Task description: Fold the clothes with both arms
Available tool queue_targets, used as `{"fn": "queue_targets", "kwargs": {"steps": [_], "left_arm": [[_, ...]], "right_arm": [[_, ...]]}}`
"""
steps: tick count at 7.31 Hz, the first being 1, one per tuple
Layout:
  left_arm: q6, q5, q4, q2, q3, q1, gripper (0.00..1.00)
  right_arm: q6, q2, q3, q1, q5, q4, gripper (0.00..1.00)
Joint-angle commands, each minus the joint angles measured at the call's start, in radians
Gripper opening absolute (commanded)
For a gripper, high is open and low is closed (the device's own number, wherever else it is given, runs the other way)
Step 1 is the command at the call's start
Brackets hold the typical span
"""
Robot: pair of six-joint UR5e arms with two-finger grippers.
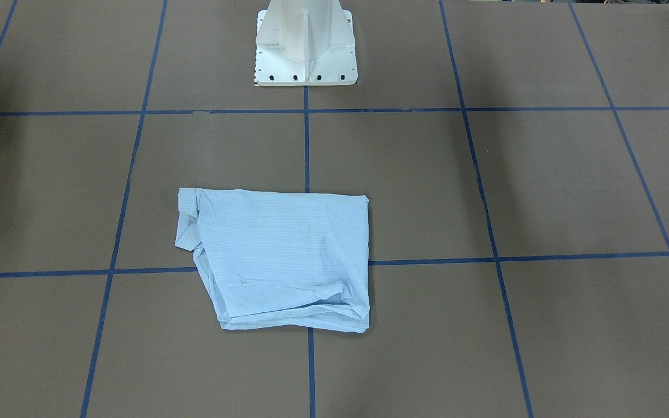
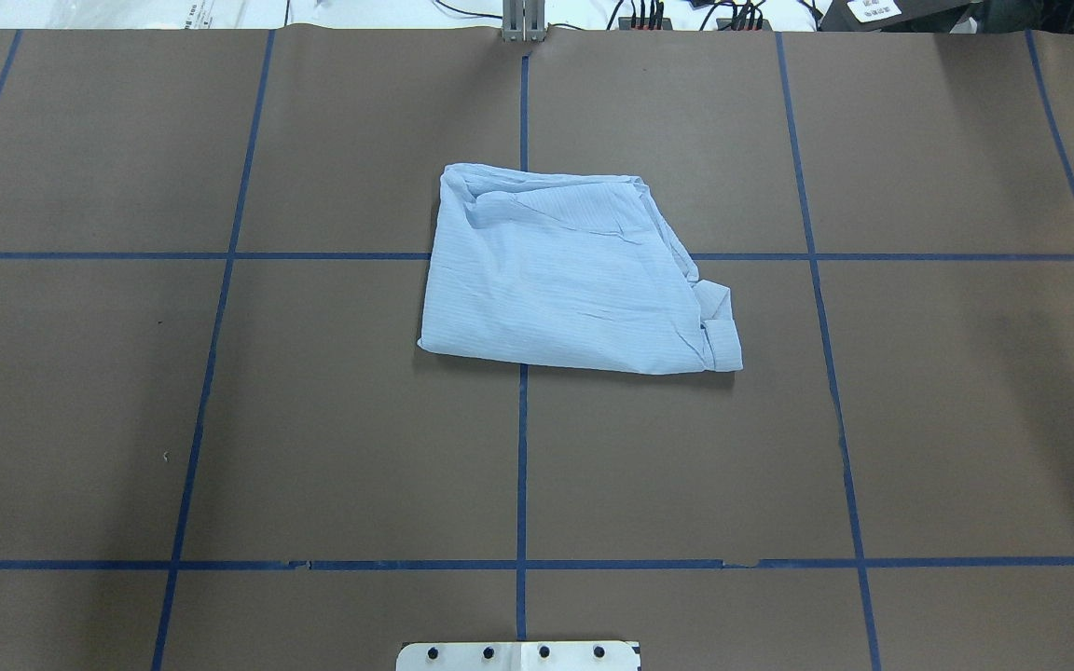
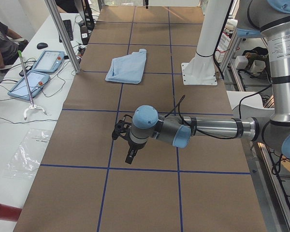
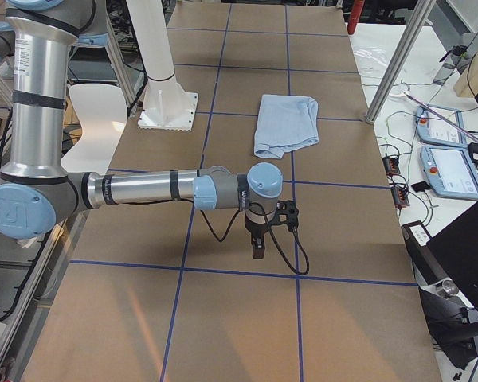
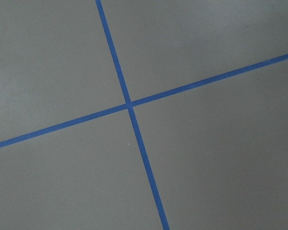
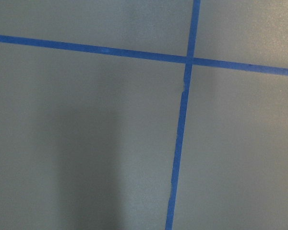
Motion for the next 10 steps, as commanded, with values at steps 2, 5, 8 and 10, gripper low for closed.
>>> {"fn": "queue_targets", "kwargs": {"steps": [2,5,8,10], "left_arm": [[-0.001,-0.001,0.001,-0.013,-0.008,0.002,1.00],[0.002,0.000,0.001,-0.014,-0.024,0.002,1.00],[0.003,0.000,0.001,-0.011,-0.027,0.000,1.00],[0.003,-0.001,0.001,-0.011,-0.027,0.000,1.00]], "right_arm": [[-0.001,0.002,0.001,0.001,0.001,0.003,1.00],[-0.001,-0.009,-0.001,0.001,0.044,0.003,1.00],[-0.001,-0.009,-0.001,0.001,0.040,0.004,1.00],[0.000,-0.007,-0.002,0.001,0.041,0.004,1.00]]}}
